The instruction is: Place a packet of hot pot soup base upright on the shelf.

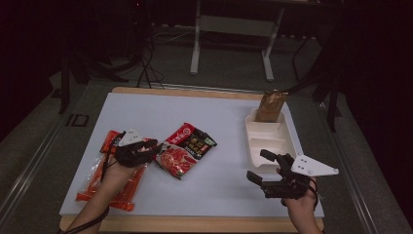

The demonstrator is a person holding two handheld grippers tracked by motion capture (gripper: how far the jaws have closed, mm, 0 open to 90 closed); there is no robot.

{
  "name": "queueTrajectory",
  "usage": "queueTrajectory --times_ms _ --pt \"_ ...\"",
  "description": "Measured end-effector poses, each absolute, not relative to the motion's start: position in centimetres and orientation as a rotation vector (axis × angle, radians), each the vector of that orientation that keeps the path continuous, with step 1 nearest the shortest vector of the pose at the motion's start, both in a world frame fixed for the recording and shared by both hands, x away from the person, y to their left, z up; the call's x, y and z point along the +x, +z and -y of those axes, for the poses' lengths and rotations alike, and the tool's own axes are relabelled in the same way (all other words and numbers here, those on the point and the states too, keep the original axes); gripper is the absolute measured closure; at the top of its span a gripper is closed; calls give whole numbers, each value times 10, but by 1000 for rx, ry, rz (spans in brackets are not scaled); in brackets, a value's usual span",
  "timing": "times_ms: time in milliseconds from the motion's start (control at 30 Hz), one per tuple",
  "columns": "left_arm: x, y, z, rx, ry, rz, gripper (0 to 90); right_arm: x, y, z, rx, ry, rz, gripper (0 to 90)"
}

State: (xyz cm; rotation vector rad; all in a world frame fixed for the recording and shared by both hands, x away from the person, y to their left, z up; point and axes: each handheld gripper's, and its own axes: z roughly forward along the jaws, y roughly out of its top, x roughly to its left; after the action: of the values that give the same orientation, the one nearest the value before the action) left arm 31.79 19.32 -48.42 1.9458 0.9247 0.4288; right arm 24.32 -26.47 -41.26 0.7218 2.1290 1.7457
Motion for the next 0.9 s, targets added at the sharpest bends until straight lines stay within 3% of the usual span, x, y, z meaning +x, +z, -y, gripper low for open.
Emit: queueTrajectory --times_ms 267,467,900 --pt "337 -500 -194 2031 457 -1067 835 244 -414 262 715 1739 -2150 146" --pt "349 -510 -196 2054 454 -1141 900 246 -418 262 719 1733 -2168 147" --pt "368 -521 -182 2215 433 -1162 900 247 -419 265 726 1744 -2175 149"
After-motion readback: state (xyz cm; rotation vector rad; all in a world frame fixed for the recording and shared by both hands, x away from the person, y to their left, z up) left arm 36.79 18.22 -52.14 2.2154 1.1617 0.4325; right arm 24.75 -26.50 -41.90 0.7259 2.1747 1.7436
